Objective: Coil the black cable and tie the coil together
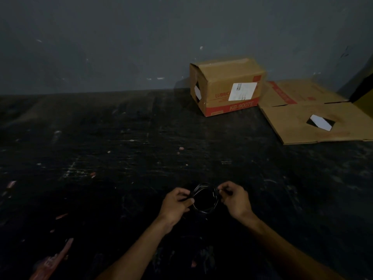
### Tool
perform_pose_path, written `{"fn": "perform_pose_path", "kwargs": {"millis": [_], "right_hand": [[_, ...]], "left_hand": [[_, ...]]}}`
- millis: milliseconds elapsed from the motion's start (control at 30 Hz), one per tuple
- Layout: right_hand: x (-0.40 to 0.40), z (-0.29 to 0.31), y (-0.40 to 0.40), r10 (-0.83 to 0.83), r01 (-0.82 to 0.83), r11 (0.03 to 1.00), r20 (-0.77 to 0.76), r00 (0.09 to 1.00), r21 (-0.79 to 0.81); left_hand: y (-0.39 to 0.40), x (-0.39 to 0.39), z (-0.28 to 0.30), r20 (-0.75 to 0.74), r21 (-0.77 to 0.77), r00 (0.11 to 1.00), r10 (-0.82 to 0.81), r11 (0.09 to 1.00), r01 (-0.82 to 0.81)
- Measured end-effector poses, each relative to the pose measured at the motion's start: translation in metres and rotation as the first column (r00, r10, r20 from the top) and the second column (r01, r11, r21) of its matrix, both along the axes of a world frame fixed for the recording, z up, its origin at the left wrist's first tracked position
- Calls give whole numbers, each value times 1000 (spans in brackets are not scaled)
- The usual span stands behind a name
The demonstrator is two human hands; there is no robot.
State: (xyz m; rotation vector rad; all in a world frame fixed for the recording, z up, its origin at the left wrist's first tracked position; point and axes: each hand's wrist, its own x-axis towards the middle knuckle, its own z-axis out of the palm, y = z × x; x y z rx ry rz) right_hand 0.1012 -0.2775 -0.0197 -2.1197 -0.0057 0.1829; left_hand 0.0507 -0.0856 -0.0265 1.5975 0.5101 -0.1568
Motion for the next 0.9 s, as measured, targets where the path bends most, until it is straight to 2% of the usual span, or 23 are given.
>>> {"fn": "perform_pose_path", "kwargs": {"millis": [167,367,467,767,833,900], "right_hand": [[-2,-21,-2,98,-105,988,-68,993,-110],[1,-25,2,149,-158,960,-56,987,-229],[1,-25,3,202,-222,928,-97,975,-298],[1,-22,1,266,-305,897,-161,951,-321],[-1,-18,3,249,-289,910,-164,954,-296],[-12,-18,0,168,-198,954,-143,975,-228]], "left_hand": [[4,4,-17,-73,221,997,-21,975,37],[3,14,-23,-80,380,997,-8,924,38],[2,17,-26,-50,469,999,-17,882,39],[6,22,-29,-79,542,993,-88,832,117],[7,22,-28,-74,539,994,-78,836,106],[9,15,-30,-66,541,997,-33,839,63]]}}
